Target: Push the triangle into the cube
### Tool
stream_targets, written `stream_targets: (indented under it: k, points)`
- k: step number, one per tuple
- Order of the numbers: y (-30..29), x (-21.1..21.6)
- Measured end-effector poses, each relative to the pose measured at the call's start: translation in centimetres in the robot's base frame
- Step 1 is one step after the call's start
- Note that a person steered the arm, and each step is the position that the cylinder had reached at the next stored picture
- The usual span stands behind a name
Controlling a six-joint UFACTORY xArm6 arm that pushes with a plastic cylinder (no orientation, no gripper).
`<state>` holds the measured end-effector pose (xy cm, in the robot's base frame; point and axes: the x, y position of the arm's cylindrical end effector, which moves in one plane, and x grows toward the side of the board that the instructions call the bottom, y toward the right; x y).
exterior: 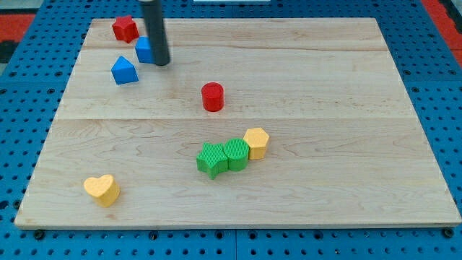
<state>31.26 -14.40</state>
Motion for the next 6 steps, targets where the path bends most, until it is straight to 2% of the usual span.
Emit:
stream_targets:
  k: [1,2,3,4,5,6]
  points:
    - [-0.1,-1.4]
    - [0.9,-0.6]
    - [6.7,2.7]
    - [2.4,5.3]
    - [-4.2,5.3]
    - [-6.6,3.4]
